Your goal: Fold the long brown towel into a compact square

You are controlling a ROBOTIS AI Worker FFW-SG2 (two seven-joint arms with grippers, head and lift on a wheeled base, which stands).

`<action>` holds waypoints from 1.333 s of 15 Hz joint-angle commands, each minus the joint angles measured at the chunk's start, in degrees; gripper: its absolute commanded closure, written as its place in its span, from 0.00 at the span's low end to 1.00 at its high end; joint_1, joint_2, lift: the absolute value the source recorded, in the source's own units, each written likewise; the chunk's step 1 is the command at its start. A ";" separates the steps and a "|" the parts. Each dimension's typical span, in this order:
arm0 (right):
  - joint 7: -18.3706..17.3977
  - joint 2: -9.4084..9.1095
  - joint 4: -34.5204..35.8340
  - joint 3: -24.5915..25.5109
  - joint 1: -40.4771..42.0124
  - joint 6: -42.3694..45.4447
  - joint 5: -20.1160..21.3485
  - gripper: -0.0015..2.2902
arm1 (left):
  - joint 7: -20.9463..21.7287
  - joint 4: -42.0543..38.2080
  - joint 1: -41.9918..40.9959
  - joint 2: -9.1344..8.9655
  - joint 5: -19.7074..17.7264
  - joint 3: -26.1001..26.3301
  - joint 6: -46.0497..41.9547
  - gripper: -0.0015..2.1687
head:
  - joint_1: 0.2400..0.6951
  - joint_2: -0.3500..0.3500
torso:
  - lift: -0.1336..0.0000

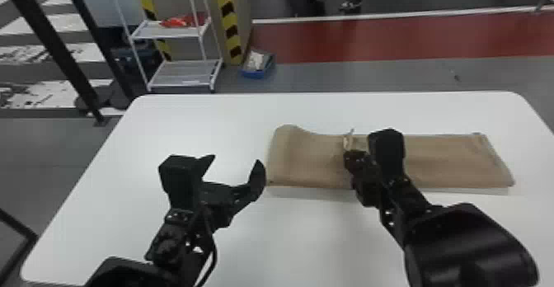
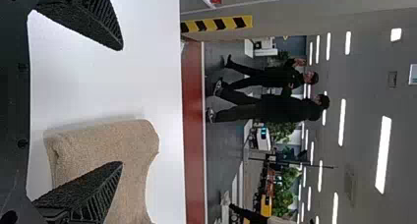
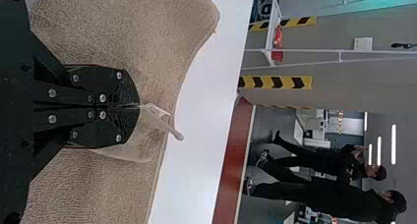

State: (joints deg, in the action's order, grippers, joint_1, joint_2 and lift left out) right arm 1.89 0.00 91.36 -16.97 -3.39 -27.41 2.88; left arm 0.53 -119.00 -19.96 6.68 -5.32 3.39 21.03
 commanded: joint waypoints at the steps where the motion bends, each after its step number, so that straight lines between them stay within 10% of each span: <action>1: 0.13 -0.05 4.53 -0.17 2.16 1.61 0.02 0.53 | 0.00 0.18 0.27 0.00 -0.04 0.04 0.03 0.02 | 1.00 0.70 | 0.10; 6: 0.13 1.49 17.09 2.21 9.28 1.96 -1.47 0.53 | 0.00 1.32 1.15 0.00 -0.04 0.04 0.03 0.02 | 1.00 0.72 | 0.10; 18: -0.22 1.58 9.62 4.40 10.69 -0.68 1.60 0.52 | -0.26 2.11 2.47 -0.44 0.58 2.33 0.21 0.02 | 1.00 0.60 | 0.10; 20: -0.48 1.58 9.98 4.40 11.21 -0.85 1.60 0.31 | -0.26 2.02 2.29 -0.44 0.58 2.33 0.21 0.02 | 1.00 0.60 | 0.10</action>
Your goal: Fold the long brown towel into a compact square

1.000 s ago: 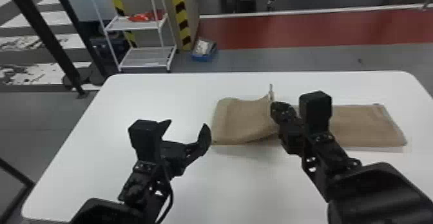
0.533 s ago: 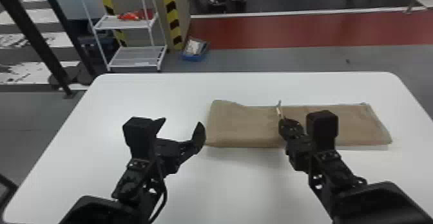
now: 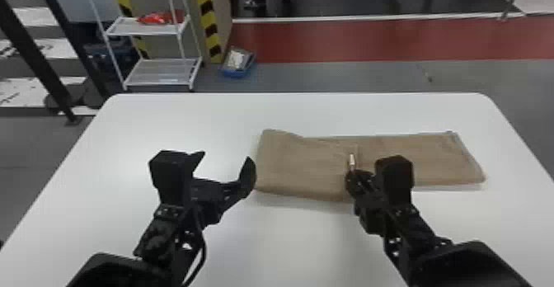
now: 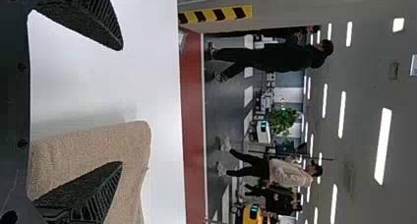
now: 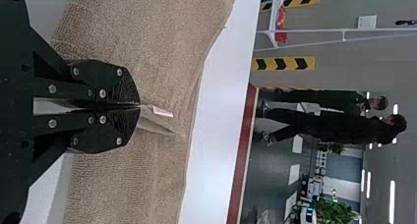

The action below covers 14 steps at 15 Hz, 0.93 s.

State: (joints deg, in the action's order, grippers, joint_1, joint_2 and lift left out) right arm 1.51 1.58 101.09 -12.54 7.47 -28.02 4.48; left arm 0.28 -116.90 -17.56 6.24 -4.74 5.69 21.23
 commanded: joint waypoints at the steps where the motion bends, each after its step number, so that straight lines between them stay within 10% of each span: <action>1: -0.54 0.00 0.68 -0.03 0.52 0.11 -0.09 0.23 | 0.07 -0.08 -0.11 0.00 0.00 0.11 0.00 0.02 | 1.00 0.60 | 0.10; 3: -1.25 -0.09 1.12 0.23 0.61 1.87 -0.62 0.04 | 0.07 -0.43 -0.20 0.09 0.00 0.11 0.00 0.02 | 1.00 0.60 | 0.10; 14: -1.25 -0.70 -2.66 0.15 -5.01 -6.40 -0.53 0.17 | 0.07 -1.75 -1.60 0.35 0.00 0.20 -0.18 0.02 | 1.00 0.58 | 0.10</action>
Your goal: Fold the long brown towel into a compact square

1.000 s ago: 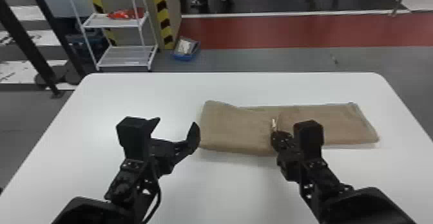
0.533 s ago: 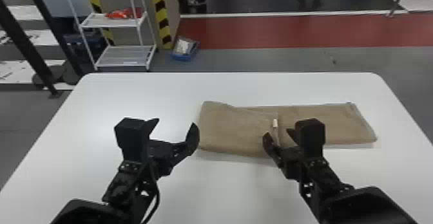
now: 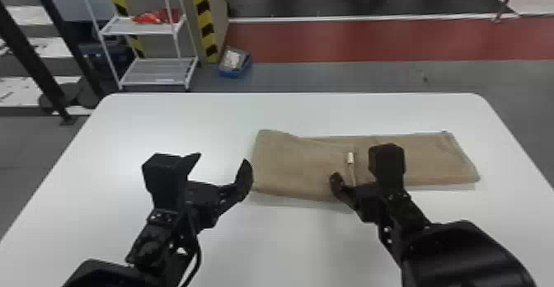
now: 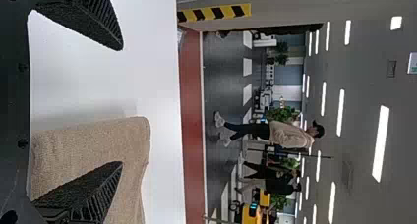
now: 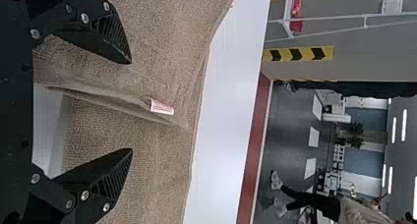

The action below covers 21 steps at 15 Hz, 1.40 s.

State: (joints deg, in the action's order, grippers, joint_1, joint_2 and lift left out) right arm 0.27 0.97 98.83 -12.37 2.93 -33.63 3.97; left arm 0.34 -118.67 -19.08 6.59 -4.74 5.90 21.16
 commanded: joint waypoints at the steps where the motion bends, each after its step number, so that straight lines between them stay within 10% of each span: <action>1: 0.17 -0.09 -0.75 -0.11 -0.82 -1.49 -0.20 0.18 | 0.01 0.02 -0.08 0.00 0.00 -0.10 0.08 0.02 | 1.00 0.58 | 0.10; 15: 0.96 -0.18 0.92 -1.08 -1.44 -3.07 -1.07 0.36 | 0.01 0.02 0.27 0.00 0.09 -0.54 0.25 0.02 | 1.00 0.61 | 0.10; 21: 6.41 0.08 6.46 1.82 -1.44 -6.41 -1.60 0.62 | 0.01 -0.16 0.27 0.00 0.00 -0.98 0.60 0.02 | 1.00 0.63 | 0.10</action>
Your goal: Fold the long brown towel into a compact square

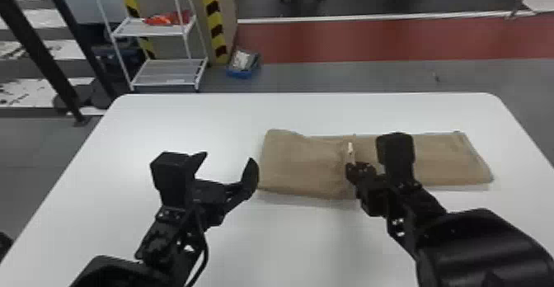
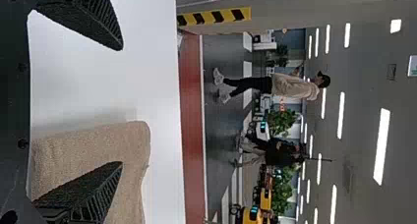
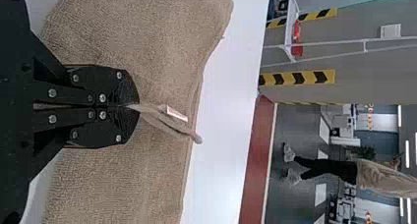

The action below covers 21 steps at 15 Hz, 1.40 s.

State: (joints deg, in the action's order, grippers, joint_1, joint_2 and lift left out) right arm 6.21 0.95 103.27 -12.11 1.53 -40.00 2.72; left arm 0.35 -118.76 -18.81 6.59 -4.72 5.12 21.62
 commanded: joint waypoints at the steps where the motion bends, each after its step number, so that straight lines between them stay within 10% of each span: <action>1: 1.96 0.11 2.91 3.41 -0.47 -0.04 -1.67 0.62 | 0.00 -0.07 0.00 0.00 -0.12 -0.20 0.32 0.02 | 1.00 0.63 | 0.10; 7: 7.59 1.60 4.75 18.08 -5.04 -5.84 -5.71 0.62 | -0.96 -1.04 -0.35 0.00 -0.56 -0.20 -1.26 0.02 | 1.00 0.53 | 0.10; 12: 8.46 4.59 -5.53 17.56 -7.68 -3.91 -1.58 0.62 | -1.23 -0.69 -0.35 -0.53 -0.47 1.20 -4.78 0.02 | 1.00 0.39 | 0.10; 21: 10.84 6.96 -2.10 26.78 -9.97 -8.65 -6.24 0.62 | -2.72 0.10 0.26 -0.44 0.41 1.47 -4.60 0.02 | 1.00 0.31 | 0.10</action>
State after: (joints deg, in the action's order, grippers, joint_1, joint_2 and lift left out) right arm 17.03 7.23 101.40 13.22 -8.16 -48.46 -3.02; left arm -2.45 -118.78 -18.52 6.20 -4.31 6.63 17.01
